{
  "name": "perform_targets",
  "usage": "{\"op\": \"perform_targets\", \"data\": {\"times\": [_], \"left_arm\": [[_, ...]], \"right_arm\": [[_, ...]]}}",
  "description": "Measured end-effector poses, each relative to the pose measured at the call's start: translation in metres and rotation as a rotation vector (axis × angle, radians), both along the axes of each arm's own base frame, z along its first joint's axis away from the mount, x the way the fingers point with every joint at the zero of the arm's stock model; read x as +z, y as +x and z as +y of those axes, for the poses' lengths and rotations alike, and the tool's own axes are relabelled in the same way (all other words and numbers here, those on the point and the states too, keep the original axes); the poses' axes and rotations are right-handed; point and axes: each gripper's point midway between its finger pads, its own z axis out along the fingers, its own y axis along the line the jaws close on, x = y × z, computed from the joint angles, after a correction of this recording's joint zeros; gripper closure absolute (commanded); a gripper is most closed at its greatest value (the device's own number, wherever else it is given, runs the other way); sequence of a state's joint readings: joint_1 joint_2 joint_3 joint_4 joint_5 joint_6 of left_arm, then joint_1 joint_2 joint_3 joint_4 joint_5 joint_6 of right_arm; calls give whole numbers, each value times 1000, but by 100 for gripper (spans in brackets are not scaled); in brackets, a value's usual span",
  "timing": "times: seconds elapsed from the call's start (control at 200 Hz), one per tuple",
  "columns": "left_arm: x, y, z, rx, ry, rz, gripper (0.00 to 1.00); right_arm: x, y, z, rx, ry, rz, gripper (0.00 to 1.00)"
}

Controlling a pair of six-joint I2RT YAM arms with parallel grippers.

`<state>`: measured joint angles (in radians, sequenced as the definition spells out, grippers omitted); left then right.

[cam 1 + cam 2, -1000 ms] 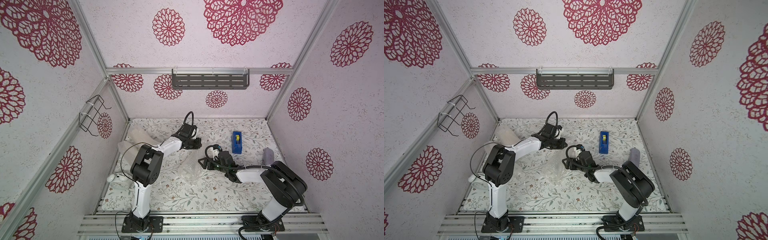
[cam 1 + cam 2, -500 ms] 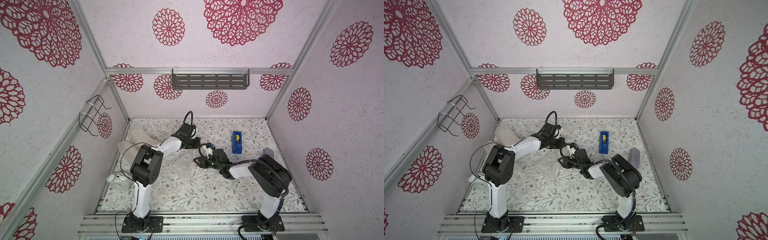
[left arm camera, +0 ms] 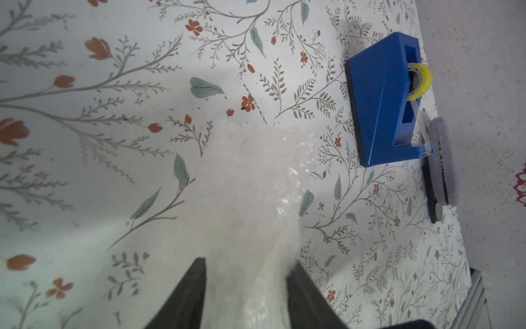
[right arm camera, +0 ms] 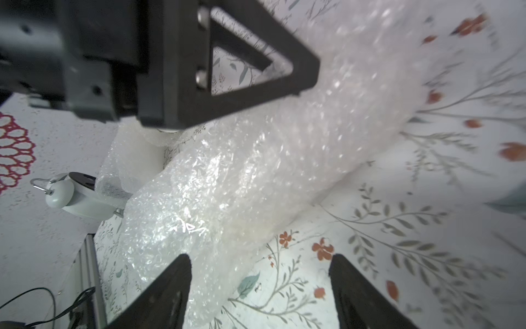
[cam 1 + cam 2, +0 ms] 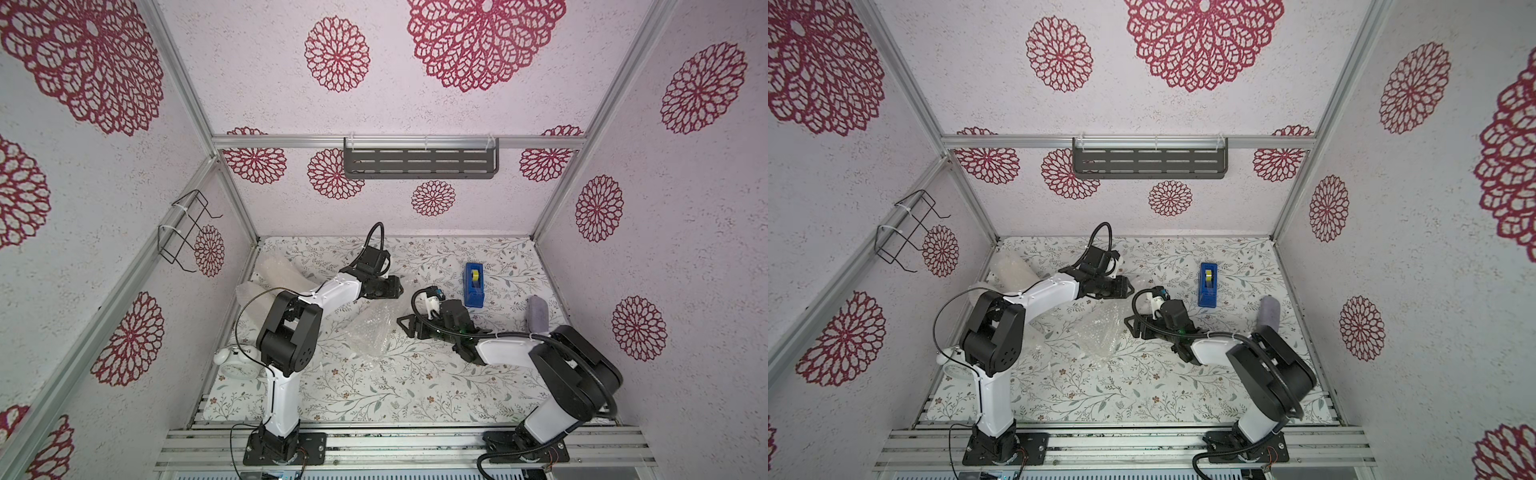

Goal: Wrap vases in bubble wrap
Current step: Move the wrapped vase to the center of the board.

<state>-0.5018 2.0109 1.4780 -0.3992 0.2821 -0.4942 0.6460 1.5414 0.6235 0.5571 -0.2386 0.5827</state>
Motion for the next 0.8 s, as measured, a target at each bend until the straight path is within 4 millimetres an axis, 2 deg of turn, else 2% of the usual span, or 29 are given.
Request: {"op": "perform_targets", "data": {"times": [0.13,0.14,0.27,0.42,0.56,0.796], "left_arm": [[11,-15,11,-10,43,18,5],[13,-16,12,-13,48,16,0],[32,-31,28,-26,124,-43,2],[39,-57,35,-107,182,-79,2],[28,-66,40,-172,267,-68,2],[-10,-65,51,-233,413,4,2]], "right_arm": [[19,-2,-32,-67,-45,-69,7],[20,-2,-35,-75,-50,-72,7],[25,-4,-68,-146,-101,-108,3],[22,-4,-99,-217,-148,-115,2],[18,-2,-109,-236,-169,-110,1],[18,-3,-108,-233,-167,-109,1]]}}
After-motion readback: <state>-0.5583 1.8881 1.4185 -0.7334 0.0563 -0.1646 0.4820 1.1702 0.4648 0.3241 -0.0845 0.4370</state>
